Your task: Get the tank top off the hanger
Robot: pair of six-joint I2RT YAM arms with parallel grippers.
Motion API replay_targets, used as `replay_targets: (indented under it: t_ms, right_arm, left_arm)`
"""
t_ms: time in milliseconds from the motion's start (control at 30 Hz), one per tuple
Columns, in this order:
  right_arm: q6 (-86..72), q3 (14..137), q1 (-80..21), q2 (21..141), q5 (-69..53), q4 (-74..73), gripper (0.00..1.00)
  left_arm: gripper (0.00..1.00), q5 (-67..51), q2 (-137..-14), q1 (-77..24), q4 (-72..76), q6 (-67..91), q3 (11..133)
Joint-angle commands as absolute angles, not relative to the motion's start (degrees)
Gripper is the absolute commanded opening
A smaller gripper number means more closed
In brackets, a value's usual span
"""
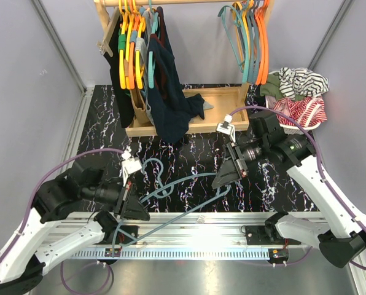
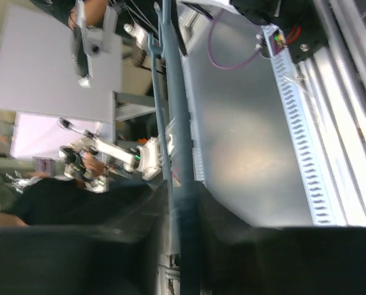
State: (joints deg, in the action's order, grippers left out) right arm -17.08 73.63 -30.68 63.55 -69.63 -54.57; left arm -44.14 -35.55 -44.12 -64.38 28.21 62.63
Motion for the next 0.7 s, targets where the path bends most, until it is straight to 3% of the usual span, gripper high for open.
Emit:
replay_targets:
  t_ms: [0,67,133,233,267,567,667]
  right_arm:
    - [-21.08,72.43,-31.73,61.35,-74.7,-50.2,0.21]
    - [-22.41,72.07,-31.9,60.82,-74.1,-48.87,0.02]
    - [-22.32,72.16,-31.9,60.73,-72.6,-49.22,0.0]
    - [-20.05,74.44,-31.9,60.99,-67.25,-54.12,0.0]
    - [-18.91,75.23,-31.82,61.0,-65.58,-55.1,0.0]
    - [-12.14,86.12,-31.82,61.08,-43.09,-70.04,0.0]
    - [-11.87,92.44,-31.82,62.13,-28.34,-72.86,0.0]
  left_arm:
    - [0.0,-46.15,-36.82,-44.03,-61.61,26.37,64.07]
    - [0.01,-45.36,-37.44,-44.03,-61.26,26.11,64.16]
    - [0.1,-43.78,-37.79,-44.03,-61.08,26.01,64.86]
    - [0.57,-37.55,-37.97,-44.03,-62.4,25.84,66.44]
    - [0.99,-32.66,-37.97,-44.03,-63.01,25.93,66.88]
    - [0.99,5.93,-33.06,-44.03,-70.93,34.16,71.55]
    - [0.99,10.35,-29.45,-44.03,-71.54,37.87,69.01]
